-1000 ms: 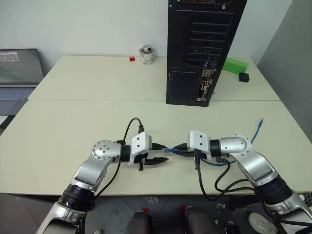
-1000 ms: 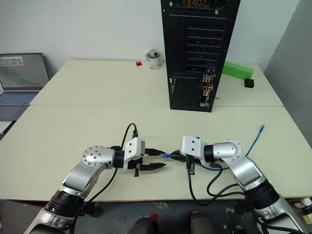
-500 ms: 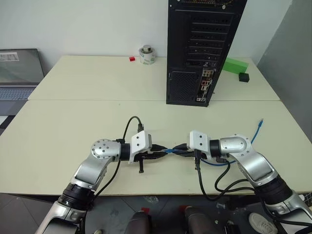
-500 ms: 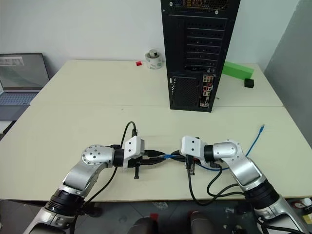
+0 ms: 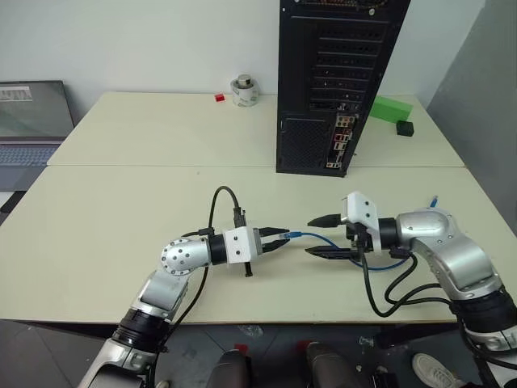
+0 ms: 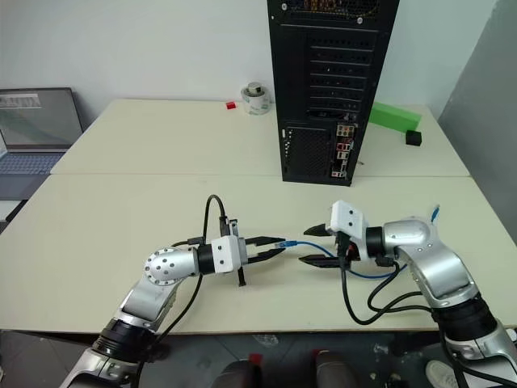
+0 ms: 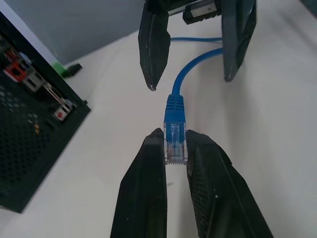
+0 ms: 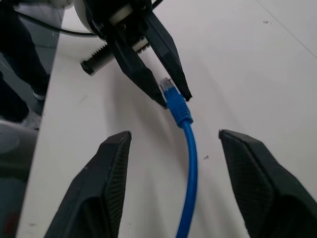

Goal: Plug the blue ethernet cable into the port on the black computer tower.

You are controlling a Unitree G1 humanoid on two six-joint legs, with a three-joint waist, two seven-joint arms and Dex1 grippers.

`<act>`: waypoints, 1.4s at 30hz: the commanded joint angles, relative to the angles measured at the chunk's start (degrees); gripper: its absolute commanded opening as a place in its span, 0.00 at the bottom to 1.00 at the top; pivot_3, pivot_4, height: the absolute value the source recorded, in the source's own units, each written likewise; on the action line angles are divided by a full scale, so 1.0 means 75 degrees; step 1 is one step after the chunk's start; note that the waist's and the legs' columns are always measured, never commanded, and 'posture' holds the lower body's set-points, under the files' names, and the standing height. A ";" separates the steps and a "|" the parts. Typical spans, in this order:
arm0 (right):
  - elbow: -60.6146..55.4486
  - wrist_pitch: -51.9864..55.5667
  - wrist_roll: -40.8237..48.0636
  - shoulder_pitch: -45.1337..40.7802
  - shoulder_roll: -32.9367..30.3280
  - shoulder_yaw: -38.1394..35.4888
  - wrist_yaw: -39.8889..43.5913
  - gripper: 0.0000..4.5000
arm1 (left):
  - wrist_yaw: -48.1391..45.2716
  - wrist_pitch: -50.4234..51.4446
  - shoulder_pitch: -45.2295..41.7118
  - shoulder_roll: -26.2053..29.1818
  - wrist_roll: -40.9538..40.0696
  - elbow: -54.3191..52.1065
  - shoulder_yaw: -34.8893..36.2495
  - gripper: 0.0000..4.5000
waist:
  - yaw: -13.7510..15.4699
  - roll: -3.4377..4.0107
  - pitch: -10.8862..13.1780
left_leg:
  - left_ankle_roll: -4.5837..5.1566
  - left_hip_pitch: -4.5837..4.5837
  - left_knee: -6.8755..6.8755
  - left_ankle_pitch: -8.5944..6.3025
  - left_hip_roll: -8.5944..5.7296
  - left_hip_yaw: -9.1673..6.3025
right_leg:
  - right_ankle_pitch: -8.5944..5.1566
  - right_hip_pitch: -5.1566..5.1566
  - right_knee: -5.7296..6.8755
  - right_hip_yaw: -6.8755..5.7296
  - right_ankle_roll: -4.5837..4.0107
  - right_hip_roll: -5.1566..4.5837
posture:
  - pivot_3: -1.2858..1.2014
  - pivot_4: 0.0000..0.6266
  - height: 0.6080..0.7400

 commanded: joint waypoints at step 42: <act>-0.0024 0.2783 0.2355 -0.0447 0.1730 -0.0824 -0.2280 0.78 | 0.3389 -0.3974 -0.0832 0.0418 0.2542 0.1541 -0.0030 0.07 | -0.0003 0.0001 0.0000 | 0.0001 -0.0006 0.0000 0.0000 -0.0006 -0.0005 | 0.0000 0.0001 0.0005 -0.0015 0.0001 0.0000 | 0.52 0.24 1.00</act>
